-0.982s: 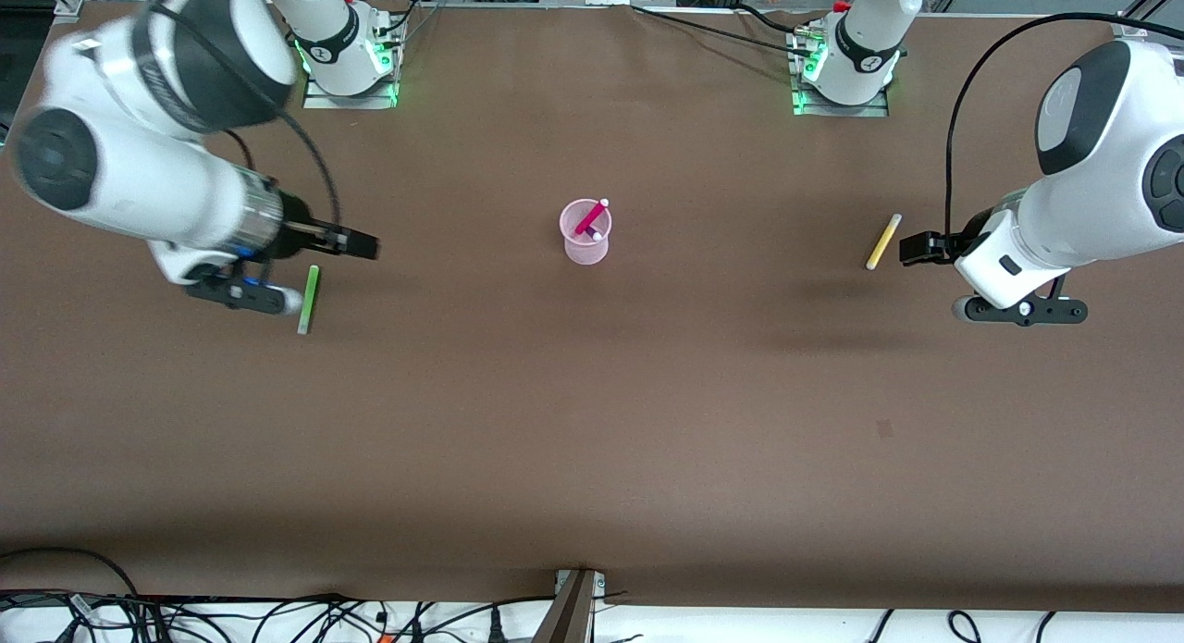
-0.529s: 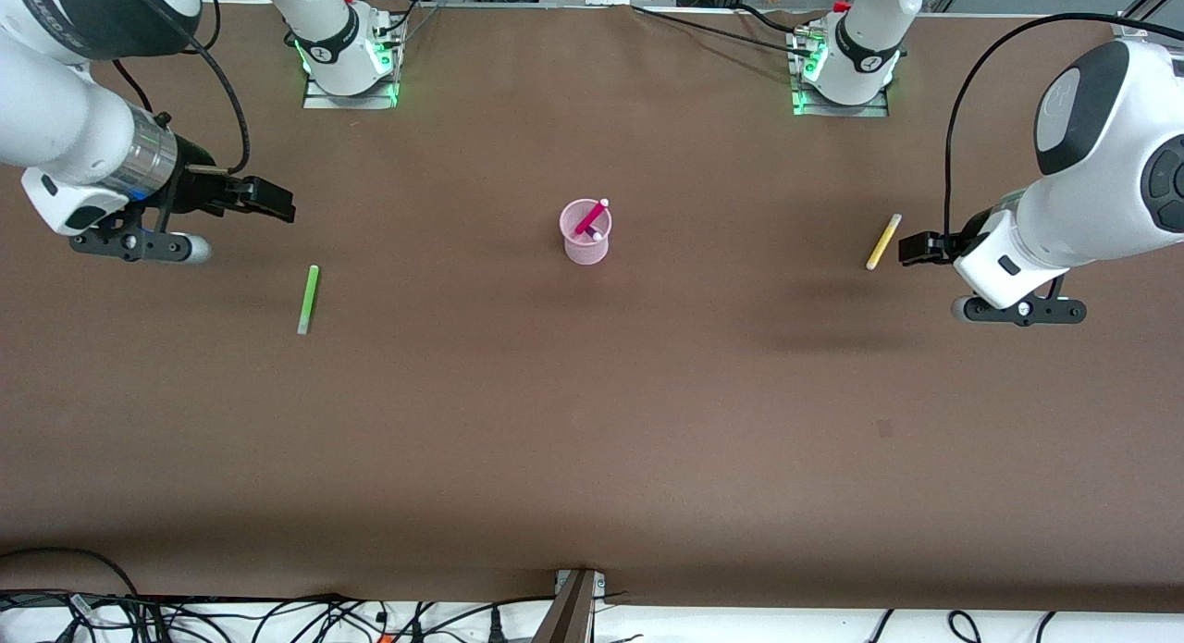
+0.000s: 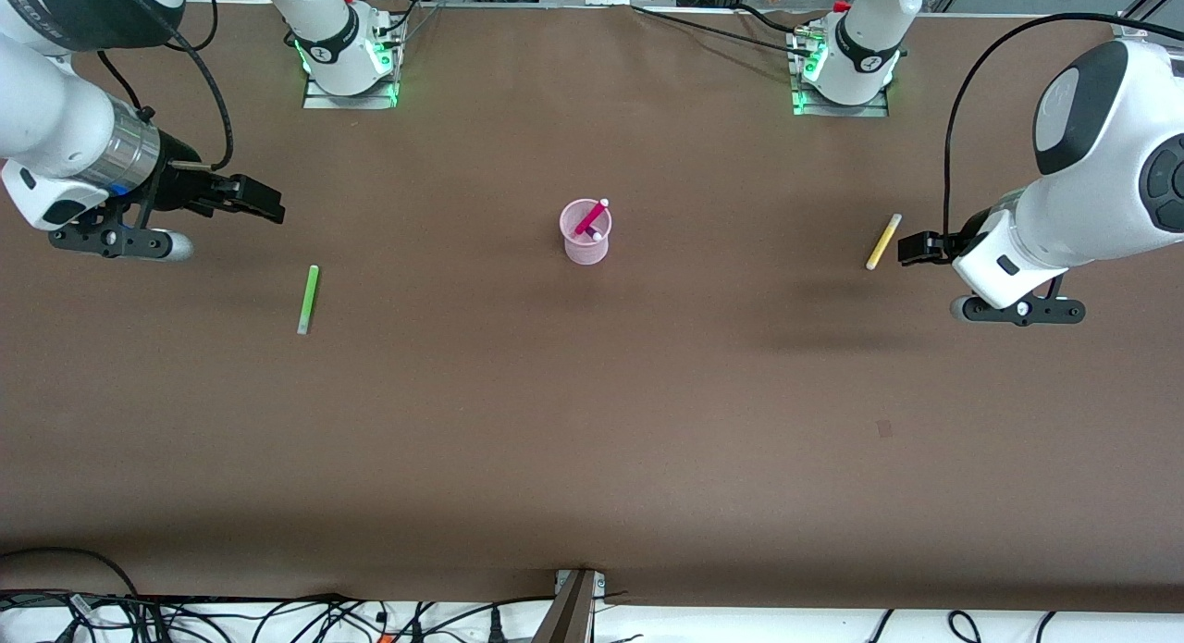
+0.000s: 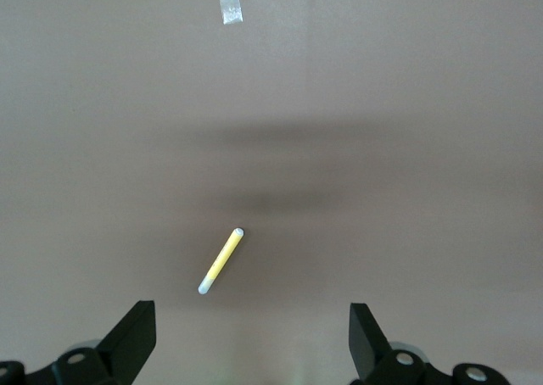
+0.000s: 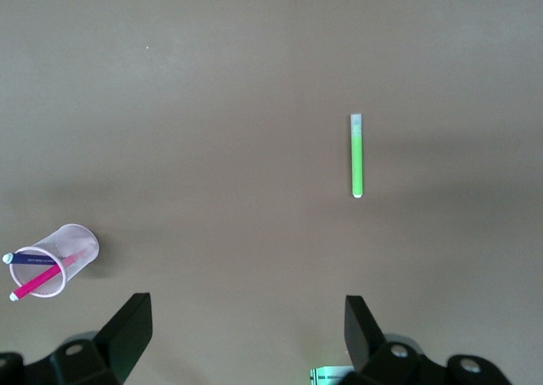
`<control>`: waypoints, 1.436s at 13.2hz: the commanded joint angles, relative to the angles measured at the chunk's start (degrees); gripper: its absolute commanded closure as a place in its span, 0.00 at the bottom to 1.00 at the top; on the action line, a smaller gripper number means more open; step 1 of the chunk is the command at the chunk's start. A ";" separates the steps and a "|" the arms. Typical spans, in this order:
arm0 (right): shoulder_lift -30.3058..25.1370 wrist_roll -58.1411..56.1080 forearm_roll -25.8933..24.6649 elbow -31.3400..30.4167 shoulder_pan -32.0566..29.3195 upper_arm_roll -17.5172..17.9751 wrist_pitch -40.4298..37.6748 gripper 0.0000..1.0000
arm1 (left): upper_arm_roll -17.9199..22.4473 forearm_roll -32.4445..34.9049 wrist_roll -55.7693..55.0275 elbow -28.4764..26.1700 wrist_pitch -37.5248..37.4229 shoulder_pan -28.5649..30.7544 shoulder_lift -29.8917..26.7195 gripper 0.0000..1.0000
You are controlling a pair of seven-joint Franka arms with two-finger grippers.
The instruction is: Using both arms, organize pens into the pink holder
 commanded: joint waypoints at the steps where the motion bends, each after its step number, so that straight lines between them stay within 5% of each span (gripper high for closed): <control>1: -0.98 -0.64 -0.77 -1.30 -0.36 0.10 0.43 0.00 | 0.00 -1.47 -0.42 0.18 -0.29 -0.02 -0.14 0.00; 7: -1.16 -1.60 -0.86 -1.12 -2.89 2.46 0.08 0.00 | 0.00 -1.47 -0.51 0.18 -0.29 -0.02 -0.14 0.00; 8: -1.07 -1.78 -0.43 -1.21 -7.00 5.52 -0.27 0.00 | 0.00 -1.47 -0.51 0.18 -0.29 -0.02 -0.14 0.00; 11: -1.50 -3.63 -0.95 -1.04 -23.25 22.03 -0.36 0.00 | -0.09 -1.47 -0.42 0.18 -0.29 -0.02 -0.14 0.00; 12: -1.68 -5.02 -1.12 -1.04 -25.38 23.90 -0.36 0.00 | 0.00 -1.47 -0.42 0.18 -0.29 -0.02 -0.14 0.00; 19: -1.95 -10.66 -5.78 1.95 -28.57 26.29 -2.74 0.00 | 0.00 -4.19 0.28 0.18 -0.29 0.69 -0.14 0.00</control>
